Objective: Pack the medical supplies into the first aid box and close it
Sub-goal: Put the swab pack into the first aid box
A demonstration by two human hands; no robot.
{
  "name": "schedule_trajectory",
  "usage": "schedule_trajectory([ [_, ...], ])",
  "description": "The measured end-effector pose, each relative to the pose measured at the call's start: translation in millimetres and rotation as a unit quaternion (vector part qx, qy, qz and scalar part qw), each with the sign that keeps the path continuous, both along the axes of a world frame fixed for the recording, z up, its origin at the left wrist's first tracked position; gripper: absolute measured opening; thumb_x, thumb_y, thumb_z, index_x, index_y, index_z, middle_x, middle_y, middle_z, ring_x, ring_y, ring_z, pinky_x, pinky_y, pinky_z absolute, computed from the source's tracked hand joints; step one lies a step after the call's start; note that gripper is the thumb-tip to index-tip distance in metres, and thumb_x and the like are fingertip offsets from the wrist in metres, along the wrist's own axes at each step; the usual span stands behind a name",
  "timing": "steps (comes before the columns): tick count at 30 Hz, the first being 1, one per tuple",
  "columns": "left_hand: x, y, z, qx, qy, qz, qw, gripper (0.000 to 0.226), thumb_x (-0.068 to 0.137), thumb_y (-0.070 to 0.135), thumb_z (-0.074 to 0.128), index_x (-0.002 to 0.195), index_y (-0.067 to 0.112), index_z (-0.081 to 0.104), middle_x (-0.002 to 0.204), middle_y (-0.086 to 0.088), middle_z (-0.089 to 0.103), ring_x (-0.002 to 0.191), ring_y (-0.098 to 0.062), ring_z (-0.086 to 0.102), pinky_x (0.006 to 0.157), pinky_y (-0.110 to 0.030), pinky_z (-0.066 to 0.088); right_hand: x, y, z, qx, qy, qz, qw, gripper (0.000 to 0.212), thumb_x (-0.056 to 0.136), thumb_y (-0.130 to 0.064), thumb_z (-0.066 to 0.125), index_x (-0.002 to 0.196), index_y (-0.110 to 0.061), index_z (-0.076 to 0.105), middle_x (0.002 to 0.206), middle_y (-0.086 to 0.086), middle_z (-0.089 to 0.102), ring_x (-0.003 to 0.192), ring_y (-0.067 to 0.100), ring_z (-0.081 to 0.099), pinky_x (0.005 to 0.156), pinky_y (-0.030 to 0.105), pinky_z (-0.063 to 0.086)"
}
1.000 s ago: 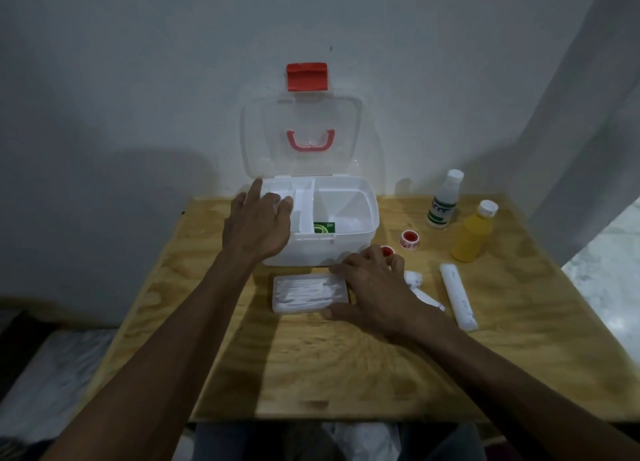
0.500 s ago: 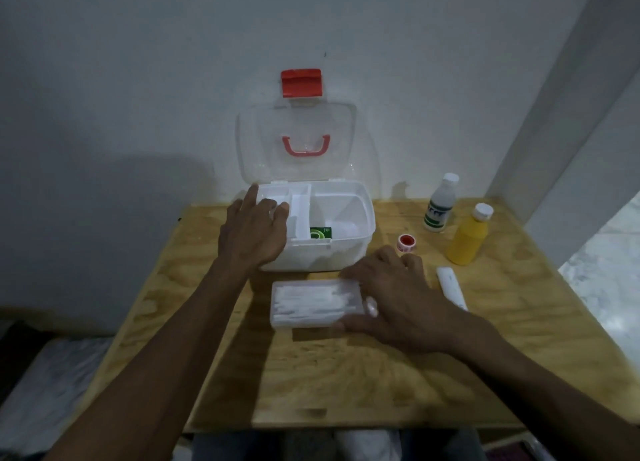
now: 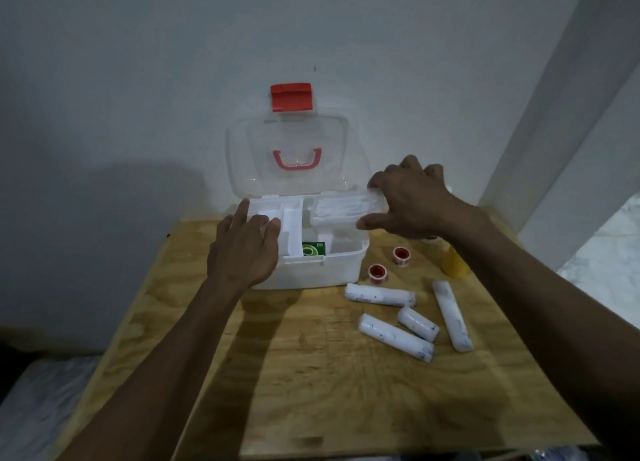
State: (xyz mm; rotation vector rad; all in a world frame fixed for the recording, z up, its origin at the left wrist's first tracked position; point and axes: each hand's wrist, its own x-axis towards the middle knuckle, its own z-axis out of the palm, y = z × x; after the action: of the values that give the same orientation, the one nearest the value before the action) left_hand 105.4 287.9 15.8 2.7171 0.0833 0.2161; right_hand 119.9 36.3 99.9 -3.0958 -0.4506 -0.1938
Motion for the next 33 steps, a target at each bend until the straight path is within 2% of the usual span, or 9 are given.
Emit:
schedule_trajectory([
  [7, 3, 3, -4, -0.002, -0.005, -0.005, 1.0, 0.054, 0.1, 0.051, 0.024, 0.136, 0.024, 0.053, 0.162, -0.004, 0.021, 0.147, -0.032, 0.02, 0.114, -0.055, 0.029, 16, 19, -10, -0.059, 0.002, 0.021, 0.998, 0.06, 0.08, -0.063, 0.062, 0.118, -0.016, 0.058, 0.117, 0.005, 0.058, 0.115, 0.025, 0.04, 0.095, 0.047, 0.03],
  [12, 2, 2, -4, -0.003, 0.0, -0.003, 1.0, 0.053, 0.1, 0.05, 0.023, 0.136, 0.024, 0.052, 0.163, -0.003, 0.02, 0.148, -0.03, 0.017, 0.115, -0.054, 0.027, 25, 34, -23, -0.064, 0.01, 0.03, 0.997, 0.063, 0.081, -0.061, 0.063, 0.122, -0.015, 0.057, 0.118, 0.006, 0.058, 0.115, 0.026, 0.042, 0.096, 0.046, 0.03],
  [20, 1, 1, -3, -0.001, 0.001, 0.005, 1.0, 0.051, 0.1, 0.051, 0.026, 0.136, 0.025, 0.051, 0.162, -0.001, 0.02, 0.147, -0.032, 0.02, 0.113, -0.057, 0.03, 32, 49, -41, -0.03, 0.031, 0.031, 0.999, 0.063, 0.08, -0.06, 0.064, 0.124, -0.015, 0.055, 0.115, 0.005, 0.057, 0.11, 0.023, 0.044, 0.092, 0.042, 0.031],
  [24, 2, 1, -4, -0.002, -0.001, 0.004, 1.0, 0.052, 0.099, 0.053, 0.025, 0.136, 0.025, 0.051, 0.162, -0.001, 0.021, 0.147, -0.032, 0.021, 0.112, -0.058, 0.032, 29, 59, -44, -0.008, 0.036, 0.031, 0.999, 0.058, 0.08, -0.055, 0.068, 0.122, -0.016, 0.056, 0.113, 0.005, 0.06, 0.106, 0.023, 0.05, 0.093, 0.041, 0.03],
  [33, 1, 1, -2, -0.006, -0.012, 0.0, 1.0, 0.069, 0.087, 0.06, 0.015, 0.134, 0.025, 0.052, 0.161, -0.002, 0.024, 0.146, -0.031, 0.024, 0.111, -0.058, 0.033, 26, 71, -47, 0.086, 0.064, -0.006, 0.994, 0.063, 0.077, -0.043, 0.077, 0.129, -0.014, 0.055, 0.125, 0.007, 0.06, 0.111, 0.026, 0.054, 0.099, 0.041, 0.034],
])
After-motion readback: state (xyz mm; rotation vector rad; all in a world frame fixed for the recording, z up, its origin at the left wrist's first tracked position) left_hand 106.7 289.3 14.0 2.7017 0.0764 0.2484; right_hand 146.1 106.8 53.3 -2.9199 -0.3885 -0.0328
